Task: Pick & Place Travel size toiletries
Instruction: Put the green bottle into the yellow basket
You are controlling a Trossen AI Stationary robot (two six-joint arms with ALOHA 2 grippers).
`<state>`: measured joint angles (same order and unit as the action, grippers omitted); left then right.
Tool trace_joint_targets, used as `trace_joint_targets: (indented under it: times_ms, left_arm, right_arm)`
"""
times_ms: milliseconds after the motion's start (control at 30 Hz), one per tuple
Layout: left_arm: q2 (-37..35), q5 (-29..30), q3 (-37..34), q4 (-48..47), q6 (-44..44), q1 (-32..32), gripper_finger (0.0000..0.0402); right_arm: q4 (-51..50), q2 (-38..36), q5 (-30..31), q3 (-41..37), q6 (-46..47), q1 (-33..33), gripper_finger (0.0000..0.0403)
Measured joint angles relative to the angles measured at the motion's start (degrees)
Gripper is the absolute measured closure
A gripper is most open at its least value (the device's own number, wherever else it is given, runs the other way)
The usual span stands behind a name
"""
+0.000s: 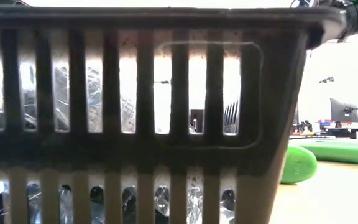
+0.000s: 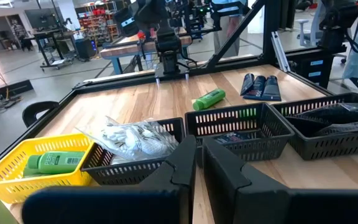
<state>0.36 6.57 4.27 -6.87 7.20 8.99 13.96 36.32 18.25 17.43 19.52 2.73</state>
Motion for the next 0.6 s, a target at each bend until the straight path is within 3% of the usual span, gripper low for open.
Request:
trace_joint_targets:
  times_ms: [267,433,600]
  left_arm:
    - [0.0,0.04,-0.02,-0.02,0.0,0.0,0.0378]
    - [0.0,0.05,-0.02,-0.02,0.0,0.0,0.0378]
    - [0.0,0.07,-0.04,-0.02,0.0,0.0,0.0378]
  right_arm:
    - [-5.57,13.8,7.05,10.46,-1.32,4.31,0.0357]
    - [-19.63,21.66,11.74,21.48,3.29,5.98,0.0357]
    - [-35.83,29.93,12.29,32.41,11.07,7.14,0.0357]
